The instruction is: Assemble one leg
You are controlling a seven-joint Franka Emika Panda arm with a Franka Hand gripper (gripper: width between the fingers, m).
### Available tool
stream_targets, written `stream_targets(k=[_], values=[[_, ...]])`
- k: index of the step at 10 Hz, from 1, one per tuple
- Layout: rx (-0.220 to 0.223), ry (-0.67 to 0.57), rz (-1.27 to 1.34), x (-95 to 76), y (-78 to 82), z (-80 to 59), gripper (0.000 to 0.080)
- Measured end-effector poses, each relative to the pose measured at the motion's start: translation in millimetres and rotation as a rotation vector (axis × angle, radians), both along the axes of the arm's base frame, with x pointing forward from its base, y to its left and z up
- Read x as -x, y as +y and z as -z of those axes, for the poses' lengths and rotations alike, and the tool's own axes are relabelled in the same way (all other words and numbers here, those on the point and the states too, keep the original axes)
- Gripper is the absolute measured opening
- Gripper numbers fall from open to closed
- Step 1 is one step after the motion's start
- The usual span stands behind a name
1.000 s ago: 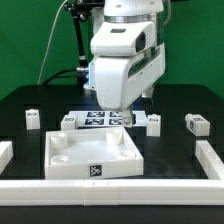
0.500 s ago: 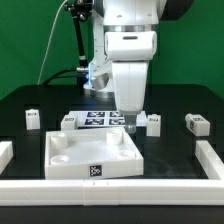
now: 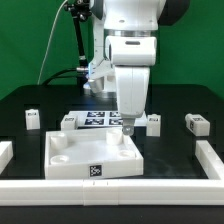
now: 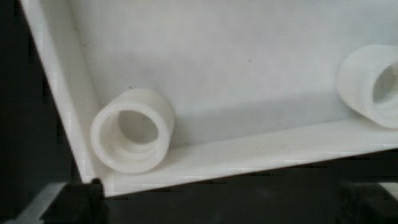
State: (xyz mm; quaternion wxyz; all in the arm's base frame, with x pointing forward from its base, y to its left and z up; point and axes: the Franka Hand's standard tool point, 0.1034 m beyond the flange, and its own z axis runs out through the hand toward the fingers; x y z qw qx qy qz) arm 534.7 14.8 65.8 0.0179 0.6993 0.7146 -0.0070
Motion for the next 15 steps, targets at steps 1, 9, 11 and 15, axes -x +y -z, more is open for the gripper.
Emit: stream_targets(k=[1,9,11,15], values=[[-0.005,-0.009,-0.051,10.3,-7.0,6.2,0.0650],[-0.023,0.065,-0.092,75.2,-58.3,39.4,0.0650],[-0.028,0.080,-0.086,79.9,-59.6,48.2,0.0650],[-0.033,0.094,-0.079,79.7,-59.9,59.0,0.0650]])
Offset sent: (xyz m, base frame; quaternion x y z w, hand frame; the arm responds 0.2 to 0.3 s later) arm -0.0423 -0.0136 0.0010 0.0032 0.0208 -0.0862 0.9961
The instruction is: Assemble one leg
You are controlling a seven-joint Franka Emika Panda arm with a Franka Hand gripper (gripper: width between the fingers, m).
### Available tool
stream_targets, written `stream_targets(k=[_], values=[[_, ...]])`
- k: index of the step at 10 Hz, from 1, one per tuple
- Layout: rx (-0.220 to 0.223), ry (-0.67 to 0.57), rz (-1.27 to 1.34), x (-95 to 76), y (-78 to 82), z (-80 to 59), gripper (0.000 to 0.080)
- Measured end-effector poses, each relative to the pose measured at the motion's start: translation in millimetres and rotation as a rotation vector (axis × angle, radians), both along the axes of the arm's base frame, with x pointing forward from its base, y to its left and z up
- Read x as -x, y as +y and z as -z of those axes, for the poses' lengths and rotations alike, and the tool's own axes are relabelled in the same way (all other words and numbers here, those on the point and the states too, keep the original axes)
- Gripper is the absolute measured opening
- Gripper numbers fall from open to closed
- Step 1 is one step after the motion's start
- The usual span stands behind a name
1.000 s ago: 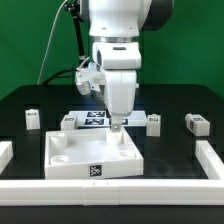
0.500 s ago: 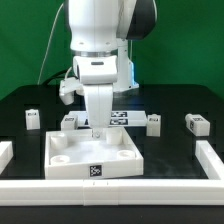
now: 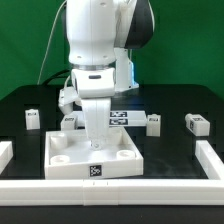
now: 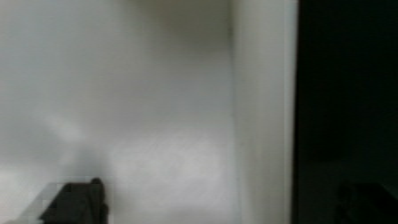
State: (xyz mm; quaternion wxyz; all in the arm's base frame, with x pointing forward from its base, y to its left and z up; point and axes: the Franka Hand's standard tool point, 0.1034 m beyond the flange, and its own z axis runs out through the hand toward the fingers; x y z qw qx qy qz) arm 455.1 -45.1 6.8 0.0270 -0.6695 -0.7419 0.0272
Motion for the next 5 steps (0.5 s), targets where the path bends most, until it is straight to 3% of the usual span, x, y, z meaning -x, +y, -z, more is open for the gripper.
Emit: stream_targets(k=[2,4,5], values=[[0.000,-0.002,0.006,-1.1,3.2,-0.9,0.0624],[0.000,-0.001,0.008,-0.6,2.2,-0.5,0.0263],[0.000,-0.001,0.008,-0.5,2.2,-0.4,0.0263]])
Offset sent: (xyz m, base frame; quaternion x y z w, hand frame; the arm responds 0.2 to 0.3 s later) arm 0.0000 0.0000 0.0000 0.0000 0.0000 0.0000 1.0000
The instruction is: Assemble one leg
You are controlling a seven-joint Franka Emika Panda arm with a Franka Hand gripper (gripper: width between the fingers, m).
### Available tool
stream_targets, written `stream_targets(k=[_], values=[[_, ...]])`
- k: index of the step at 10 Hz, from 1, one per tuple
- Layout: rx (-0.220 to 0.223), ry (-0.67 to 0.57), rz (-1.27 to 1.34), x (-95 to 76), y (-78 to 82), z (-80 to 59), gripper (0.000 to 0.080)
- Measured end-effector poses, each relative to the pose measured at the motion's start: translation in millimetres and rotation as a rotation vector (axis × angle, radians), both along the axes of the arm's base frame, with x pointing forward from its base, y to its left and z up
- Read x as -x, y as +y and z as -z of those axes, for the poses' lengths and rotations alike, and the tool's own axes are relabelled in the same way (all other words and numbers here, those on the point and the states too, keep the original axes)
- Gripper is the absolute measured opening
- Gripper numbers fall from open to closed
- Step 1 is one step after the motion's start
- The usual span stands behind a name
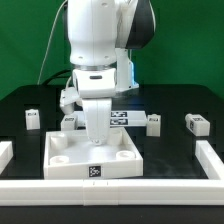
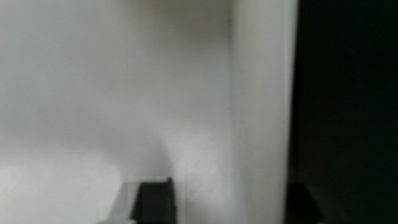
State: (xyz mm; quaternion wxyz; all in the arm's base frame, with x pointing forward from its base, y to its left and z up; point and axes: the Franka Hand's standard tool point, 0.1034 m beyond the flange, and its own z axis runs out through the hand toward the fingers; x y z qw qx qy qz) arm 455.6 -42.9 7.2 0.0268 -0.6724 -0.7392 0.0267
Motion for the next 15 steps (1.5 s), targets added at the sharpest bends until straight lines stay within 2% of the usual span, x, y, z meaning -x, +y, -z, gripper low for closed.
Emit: stream_targets(k=[1,2,8,11,13,15], values=[[0.000,0.000,0.000,0.0,0.0,0.0,0.0087],[0.000,-0.008,0.000,-1.9,-0.1,-1.1,0.0060],[-0.001,-0.012,0.003,-2.9,1.9,-1.3,0.0060],[-0.019,-0.025,0.027,-7.4,31.4,-1.4,0.0060],[-0.027,-0.030,0.064,-16.2,61.2,-2.7,0.0060],[-0.036,-0.041,0.086,-26.8,83.9,-2.3,0.0060]])
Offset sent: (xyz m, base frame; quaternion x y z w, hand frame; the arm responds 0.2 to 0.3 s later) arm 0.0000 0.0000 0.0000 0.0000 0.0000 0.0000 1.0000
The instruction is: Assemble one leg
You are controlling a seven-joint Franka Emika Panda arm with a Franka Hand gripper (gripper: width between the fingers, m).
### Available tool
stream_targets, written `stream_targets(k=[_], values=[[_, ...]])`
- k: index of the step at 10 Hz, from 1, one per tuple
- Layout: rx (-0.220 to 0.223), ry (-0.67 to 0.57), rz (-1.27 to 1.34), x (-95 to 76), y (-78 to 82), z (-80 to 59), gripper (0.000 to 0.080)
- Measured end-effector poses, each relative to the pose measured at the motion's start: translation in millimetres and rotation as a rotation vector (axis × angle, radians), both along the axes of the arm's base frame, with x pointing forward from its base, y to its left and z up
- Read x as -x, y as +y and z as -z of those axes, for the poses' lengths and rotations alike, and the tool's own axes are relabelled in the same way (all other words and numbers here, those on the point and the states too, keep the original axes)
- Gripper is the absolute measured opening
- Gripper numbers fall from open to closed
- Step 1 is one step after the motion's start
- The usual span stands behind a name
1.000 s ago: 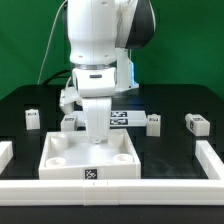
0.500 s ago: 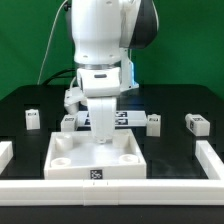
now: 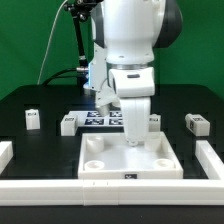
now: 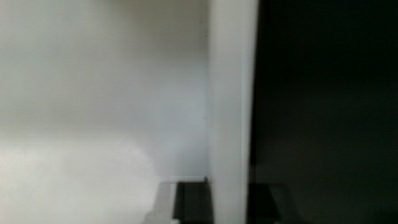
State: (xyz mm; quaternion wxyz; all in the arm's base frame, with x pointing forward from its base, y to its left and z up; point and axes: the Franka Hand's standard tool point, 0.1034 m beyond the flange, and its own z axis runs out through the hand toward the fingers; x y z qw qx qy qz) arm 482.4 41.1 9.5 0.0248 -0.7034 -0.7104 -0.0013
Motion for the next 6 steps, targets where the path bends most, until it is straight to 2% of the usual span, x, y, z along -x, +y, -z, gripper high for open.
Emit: stream_targets(k=[4,6], values=[[-0.006,-0.012,0.051,-19.4,30.0,1.4,0.0060],[-0.001,0.011,0.049,-20.2,41.5,-0.1,0.0060]])
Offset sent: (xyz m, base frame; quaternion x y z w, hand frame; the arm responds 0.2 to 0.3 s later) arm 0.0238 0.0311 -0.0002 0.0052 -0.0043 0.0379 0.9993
